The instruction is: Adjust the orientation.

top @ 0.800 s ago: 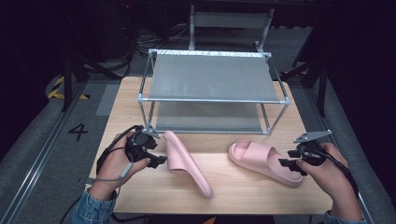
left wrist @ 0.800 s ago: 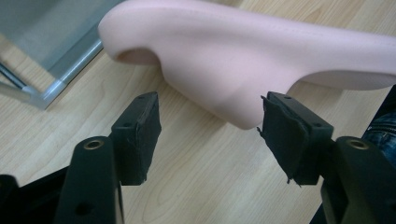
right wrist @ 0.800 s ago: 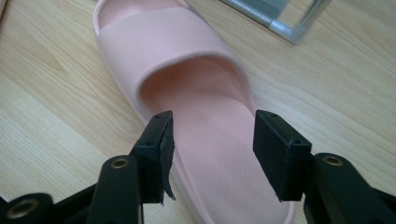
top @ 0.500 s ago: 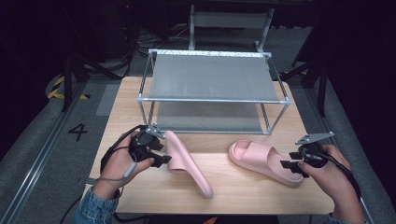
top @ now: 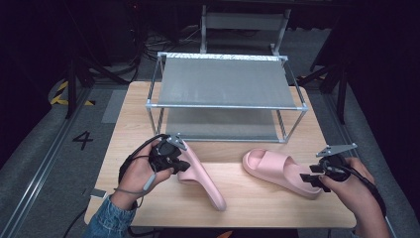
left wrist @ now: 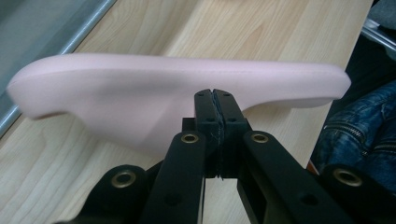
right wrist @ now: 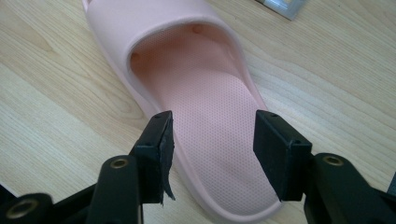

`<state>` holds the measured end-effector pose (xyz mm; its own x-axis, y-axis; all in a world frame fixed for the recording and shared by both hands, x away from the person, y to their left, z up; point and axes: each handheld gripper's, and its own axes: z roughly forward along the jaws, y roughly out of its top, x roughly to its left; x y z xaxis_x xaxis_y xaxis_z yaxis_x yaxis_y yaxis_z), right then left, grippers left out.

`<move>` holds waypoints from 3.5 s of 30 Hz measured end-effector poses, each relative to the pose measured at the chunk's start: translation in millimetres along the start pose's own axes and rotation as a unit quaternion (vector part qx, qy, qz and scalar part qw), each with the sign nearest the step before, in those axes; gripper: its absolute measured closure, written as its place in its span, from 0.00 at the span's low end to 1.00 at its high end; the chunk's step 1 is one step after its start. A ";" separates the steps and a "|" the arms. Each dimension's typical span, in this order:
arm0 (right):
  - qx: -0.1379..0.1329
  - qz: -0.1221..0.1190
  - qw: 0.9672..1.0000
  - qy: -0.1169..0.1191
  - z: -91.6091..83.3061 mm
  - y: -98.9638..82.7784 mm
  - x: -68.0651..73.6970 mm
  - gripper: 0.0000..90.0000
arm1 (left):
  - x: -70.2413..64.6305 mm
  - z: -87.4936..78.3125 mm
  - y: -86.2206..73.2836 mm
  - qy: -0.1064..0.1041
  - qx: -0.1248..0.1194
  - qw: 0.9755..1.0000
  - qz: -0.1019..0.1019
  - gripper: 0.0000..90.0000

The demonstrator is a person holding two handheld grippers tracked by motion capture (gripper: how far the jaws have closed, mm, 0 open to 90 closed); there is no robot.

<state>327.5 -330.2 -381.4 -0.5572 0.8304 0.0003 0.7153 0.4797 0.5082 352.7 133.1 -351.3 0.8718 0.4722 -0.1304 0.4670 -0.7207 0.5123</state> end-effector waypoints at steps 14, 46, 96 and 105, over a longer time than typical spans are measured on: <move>0.004 -0.002 1.000 0.000 1.5 -1.1 1.1 0.54 | -0.9 19.4 5.4 -0.019 0.007 1.000 0.007 1.00; 0.003 0.043 0.999 -0.027 -21.9 -40.7 -6.0 0.52 | 0.5 53.6 51.9 0.001 -0.059 0.997 0.043 0.74; 0.002 0.016 1.000 -0.010 -9.0 -22.1 -2.6 0.52 | 13.7 76.2 16.8 0.070 0.028 0.996 -0.040 0.78; 0.003 0.011 1.000 -0.008 -6.6 -17.6 -1.8 0.52 | 24.7 56.1 6.8 0.068 0.034 0.995 -0.064 0.73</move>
<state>313.0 -342.0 -384.7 -0.5354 0.8446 -0.0021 0.7291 0.4635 0.5036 385.8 111.4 -398.6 0.7788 0.6229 -0.0731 0.5859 -0.6809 0.4395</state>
